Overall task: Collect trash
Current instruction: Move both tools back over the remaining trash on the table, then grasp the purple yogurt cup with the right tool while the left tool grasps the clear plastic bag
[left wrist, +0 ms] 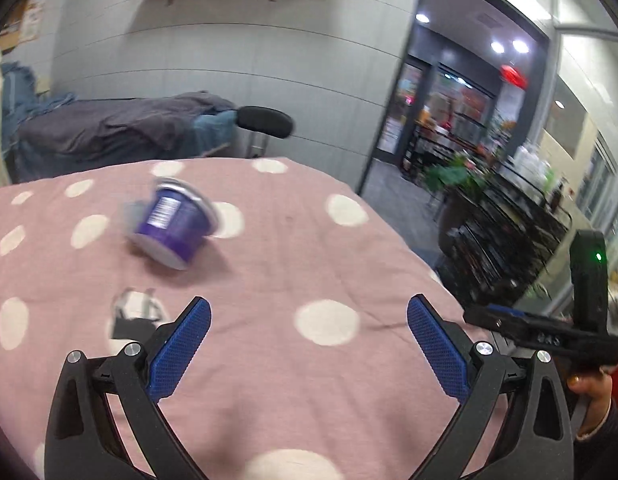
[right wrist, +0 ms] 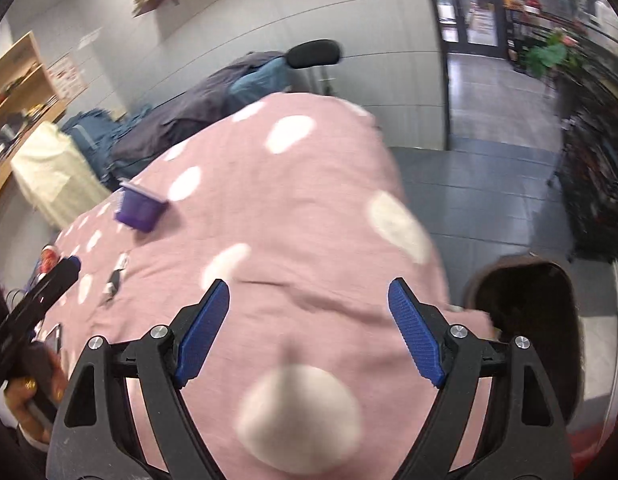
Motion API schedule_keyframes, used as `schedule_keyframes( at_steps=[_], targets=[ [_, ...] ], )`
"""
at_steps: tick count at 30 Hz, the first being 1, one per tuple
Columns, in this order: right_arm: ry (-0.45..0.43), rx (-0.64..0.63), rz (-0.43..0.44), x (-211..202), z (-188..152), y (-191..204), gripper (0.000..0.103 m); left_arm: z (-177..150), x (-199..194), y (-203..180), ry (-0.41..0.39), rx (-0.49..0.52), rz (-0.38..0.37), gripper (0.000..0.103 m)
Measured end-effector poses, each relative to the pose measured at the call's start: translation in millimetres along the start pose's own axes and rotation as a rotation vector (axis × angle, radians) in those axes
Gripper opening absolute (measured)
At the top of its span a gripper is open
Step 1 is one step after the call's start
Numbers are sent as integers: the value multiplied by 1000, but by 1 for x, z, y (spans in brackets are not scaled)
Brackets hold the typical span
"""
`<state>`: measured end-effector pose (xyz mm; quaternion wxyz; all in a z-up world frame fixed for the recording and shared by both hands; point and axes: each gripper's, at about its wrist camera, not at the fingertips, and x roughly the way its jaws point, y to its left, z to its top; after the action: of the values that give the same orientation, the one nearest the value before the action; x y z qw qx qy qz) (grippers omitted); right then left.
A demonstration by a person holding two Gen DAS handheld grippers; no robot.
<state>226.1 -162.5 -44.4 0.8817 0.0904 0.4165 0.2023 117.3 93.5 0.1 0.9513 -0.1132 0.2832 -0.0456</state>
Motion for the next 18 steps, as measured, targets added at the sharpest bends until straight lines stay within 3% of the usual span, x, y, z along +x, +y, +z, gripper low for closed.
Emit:
schedule_keyframes(
  at_steps=[6, 11, 18],
  targets=[
    [44, 3, 170, 31, 24, 65, 81, 9, -19, 61, -31, -110, 111, 97],
    [143, 43, 316, 78, 45, 126, 81, 9, -24, 100, -24, -205, 166, 97],
    [252, 154, 365, 151, 66, 180, 81, 15, -22, 131, -32, -287, 188, 97]
  ],
)
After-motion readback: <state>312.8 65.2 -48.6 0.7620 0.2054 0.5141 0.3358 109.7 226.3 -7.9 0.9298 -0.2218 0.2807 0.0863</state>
